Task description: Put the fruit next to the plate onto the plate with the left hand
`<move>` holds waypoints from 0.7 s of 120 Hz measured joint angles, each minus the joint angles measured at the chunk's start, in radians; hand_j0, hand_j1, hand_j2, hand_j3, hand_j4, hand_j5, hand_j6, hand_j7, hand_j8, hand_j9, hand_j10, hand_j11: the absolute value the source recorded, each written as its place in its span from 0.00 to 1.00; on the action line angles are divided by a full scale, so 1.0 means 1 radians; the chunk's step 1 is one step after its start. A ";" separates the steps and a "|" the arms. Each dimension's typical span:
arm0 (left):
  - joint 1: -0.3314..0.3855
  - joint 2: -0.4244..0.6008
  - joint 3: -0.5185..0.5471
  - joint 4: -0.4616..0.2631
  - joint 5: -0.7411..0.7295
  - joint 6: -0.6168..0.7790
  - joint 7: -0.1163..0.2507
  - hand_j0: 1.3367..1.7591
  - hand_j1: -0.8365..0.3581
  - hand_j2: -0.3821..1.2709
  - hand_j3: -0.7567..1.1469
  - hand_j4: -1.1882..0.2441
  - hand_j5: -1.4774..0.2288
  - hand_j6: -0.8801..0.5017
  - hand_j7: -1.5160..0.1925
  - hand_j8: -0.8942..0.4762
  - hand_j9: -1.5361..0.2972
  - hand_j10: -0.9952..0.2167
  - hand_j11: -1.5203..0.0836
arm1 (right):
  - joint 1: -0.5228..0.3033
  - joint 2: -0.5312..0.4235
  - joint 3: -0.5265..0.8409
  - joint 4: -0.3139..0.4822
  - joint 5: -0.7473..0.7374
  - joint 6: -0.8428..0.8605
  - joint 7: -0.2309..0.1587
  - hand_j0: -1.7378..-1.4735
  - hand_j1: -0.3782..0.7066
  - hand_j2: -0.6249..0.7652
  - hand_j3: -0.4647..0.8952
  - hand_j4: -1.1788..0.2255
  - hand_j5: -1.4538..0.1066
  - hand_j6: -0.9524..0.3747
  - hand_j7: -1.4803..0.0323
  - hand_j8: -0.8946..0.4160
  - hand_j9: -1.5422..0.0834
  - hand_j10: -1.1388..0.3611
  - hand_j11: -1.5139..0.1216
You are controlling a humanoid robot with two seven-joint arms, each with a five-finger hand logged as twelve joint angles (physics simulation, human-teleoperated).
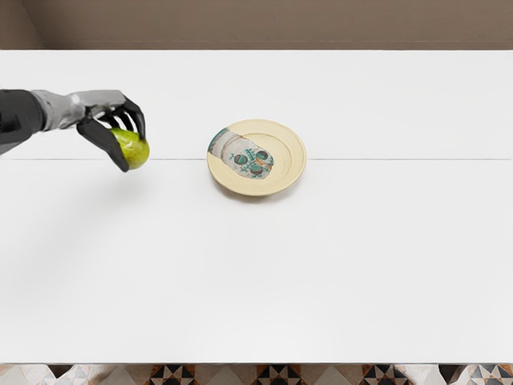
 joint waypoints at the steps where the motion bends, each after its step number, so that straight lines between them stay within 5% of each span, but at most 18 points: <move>1: -0.003 0.000 0.000 0.000 -0.004 -0.002 0.000 0.75 0.45 0.56 0.40 0.33 0.24 0.39 0.28 0.41 0.27 0.40 0.32 | 0.000 0.000 0.000 0.000 0.000 0.000 0.000 0.30 0.06 0.44 0.34 0.82 0.90 0.69 0.95 0.66 0.92 0.74 0.90; 37: -0.112 -0.112 0.008 0.033 -0.087 -0.043 0.008 0.75 0.45 0.60 0.40 0.32 0.23 0.35 0.27 0.38 0.27 0.39 0.31 | 0.000 0.000 -0.001 0.000 -0.001 0.000 0.000 0.30 0.06 0.44 0.34 0.82 0.90 0.69 0.95 0.66 0.92 0.74 0.90; 84: -0.242 -0.339 0.050 0.219 -0.092 -0.058 0.017 0.76 0.35 0.79 0.40 0.30 0.24 0.29 0.27 0.34 0.27 0.35 0.31 | 0.000 0.000 -0.003 0.000 -0.001 0.000 0.000 0.30 0.06 0.44 0.34 0.82 0.90 0.69 0.95 0.66 0.92 0.74 0.90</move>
